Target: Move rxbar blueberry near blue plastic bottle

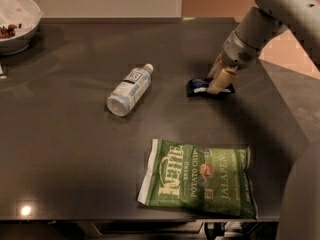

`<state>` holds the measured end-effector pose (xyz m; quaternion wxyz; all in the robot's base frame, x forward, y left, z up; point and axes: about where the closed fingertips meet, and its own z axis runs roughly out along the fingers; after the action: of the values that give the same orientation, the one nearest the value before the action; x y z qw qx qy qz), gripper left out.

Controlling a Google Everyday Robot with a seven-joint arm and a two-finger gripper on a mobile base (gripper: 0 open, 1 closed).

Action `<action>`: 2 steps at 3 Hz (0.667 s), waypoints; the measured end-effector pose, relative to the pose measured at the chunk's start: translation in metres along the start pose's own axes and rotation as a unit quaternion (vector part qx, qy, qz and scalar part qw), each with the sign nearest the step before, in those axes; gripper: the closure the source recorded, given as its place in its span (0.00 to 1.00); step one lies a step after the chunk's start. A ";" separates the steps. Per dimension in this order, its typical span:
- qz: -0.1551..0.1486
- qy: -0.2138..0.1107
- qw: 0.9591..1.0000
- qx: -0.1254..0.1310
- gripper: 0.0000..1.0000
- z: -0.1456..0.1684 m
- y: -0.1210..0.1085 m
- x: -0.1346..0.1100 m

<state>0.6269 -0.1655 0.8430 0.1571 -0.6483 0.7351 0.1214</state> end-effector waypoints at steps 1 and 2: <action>-0.020 -0.010 1.000 -0.002 1.00 -0.004 0.013 -0.031; -0.045 -0.022 0.999 -0.011 1.00 -0.003 0.030 -0.066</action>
Offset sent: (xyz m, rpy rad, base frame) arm -0.0428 0.0967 0.0437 0.0576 -0.0145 0.1546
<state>0.6045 -0.1024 0.8704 0.1711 -0.6795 0.7002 0.1368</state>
